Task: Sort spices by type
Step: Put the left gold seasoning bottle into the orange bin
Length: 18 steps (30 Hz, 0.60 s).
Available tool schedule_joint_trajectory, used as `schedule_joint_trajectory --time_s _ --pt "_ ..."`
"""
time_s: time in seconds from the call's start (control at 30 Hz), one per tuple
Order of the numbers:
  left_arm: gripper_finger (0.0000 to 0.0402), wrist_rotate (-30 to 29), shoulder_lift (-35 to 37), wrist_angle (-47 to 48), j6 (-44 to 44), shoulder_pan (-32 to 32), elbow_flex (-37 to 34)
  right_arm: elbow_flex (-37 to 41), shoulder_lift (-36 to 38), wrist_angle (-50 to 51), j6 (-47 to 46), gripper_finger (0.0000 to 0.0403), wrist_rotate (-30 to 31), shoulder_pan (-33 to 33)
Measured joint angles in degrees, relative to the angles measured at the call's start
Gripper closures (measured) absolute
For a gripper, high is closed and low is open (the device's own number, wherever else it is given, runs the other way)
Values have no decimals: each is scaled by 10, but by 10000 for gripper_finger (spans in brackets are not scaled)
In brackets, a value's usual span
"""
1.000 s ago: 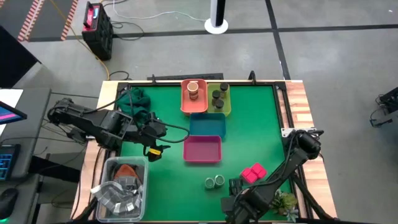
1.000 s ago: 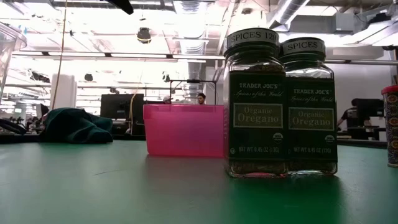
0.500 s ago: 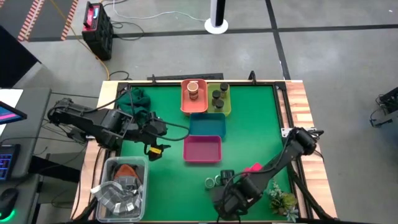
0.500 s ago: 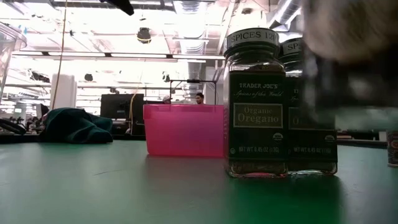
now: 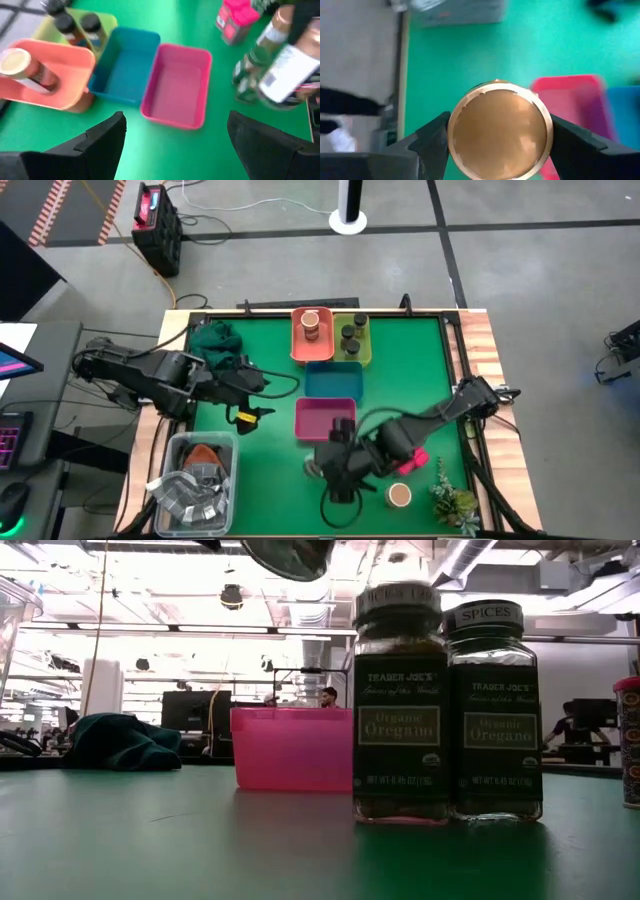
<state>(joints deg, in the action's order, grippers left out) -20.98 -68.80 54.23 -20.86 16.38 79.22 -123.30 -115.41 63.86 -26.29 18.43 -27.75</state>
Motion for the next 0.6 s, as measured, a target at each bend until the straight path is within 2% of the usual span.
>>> schedule_joint_trajectory --time_s 0.17,0.27,0.47,0.6 --pt "72 -82 40 -1 2 -4 0 -29 1 54 45 98 69 53" --pt "72 -116 59 -3 14 -21 0 -29 1 52 94 98 73 102" --pt "72 -110 74 -6 69 -76 0 -29 -1 17 163 98 73 225" --pt "72 -78 86 -74 141 -108 -30 -29 -2 -11 179 97 65 315"
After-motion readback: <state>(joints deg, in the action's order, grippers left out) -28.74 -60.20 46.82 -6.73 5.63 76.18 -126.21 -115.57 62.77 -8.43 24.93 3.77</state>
